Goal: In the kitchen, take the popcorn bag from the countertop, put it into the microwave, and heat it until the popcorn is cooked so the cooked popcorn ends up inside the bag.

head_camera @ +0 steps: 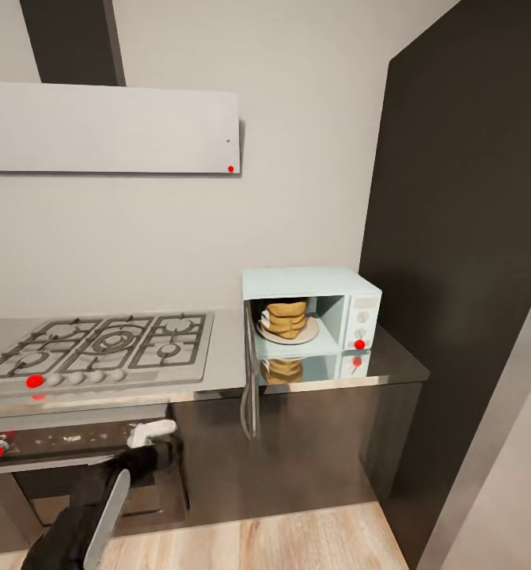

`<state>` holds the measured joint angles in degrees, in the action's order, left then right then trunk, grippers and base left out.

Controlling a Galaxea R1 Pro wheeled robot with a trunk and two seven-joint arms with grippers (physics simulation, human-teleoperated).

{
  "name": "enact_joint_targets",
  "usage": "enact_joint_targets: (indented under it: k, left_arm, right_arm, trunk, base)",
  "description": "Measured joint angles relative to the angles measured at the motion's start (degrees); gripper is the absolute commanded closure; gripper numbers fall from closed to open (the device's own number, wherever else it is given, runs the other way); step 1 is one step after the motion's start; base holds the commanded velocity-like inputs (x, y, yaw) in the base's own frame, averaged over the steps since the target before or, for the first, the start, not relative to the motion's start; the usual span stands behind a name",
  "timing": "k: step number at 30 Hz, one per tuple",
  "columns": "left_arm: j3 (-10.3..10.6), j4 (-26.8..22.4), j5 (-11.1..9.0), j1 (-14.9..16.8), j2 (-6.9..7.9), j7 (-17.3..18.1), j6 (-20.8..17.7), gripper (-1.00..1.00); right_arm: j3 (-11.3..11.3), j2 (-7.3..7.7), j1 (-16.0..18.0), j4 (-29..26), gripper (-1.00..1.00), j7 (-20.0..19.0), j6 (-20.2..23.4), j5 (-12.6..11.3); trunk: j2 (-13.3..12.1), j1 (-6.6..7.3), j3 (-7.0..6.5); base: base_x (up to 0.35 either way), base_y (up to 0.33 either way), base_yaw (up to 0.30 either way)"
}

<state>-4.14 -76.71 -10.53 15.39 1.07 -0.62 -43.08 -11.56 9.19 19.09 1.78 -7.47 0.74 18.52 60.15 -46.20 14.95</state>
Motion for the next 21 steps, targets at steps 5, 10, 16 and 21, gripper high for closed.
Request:
enact_joint_targets:
  k: [5, 10, 16, 21]
  left_arm:
    - [0.71, -1.84, -0.17, 7.89, -0.45, 0.3, -2.9, -1.0]
    - [1.64, -2.11, -0.36, 9.5, -1.28, 1.41, -2.37, -1.0]
    - [7.88, -2.44, -0.17, 9.7, -1.78, 12.89, 2.63, -1.0]
    - [11.64, -1.39, 2.71, 9.71, -1.5, 13.77, 10.13, -1.0]
  right_arm:
    - [0.0, 0.25, 0.0, -0.02, -1.0, -0.03, -0.17, 0.0]
    - [0.0, 0.27, 0.0, -0.02, -1.0, -0.03, -0.18, 0.0]
    - [0.0, 0.27, 0.0, -0.01, -1.0, 0.03, -0.07, 0.0]
    - [0.0, 0.22, 0.0, 0.06, -1.0, 0.08, 0.36, -0.09]
  trunk:
    - [0.0, 0.0, 0.0]
    - [0.0, 0.0, 0.01]
    - [0.0, 0.0, 0.01]
    - [0.0, 0.0, 0.01]
  base:
    - [0.0, 0.0, 0.0]
    - [0.0, 0.0, 0.0]
    - [0.0, 0.0, 0.0]
    - [0.0, 0.0, 0.0]
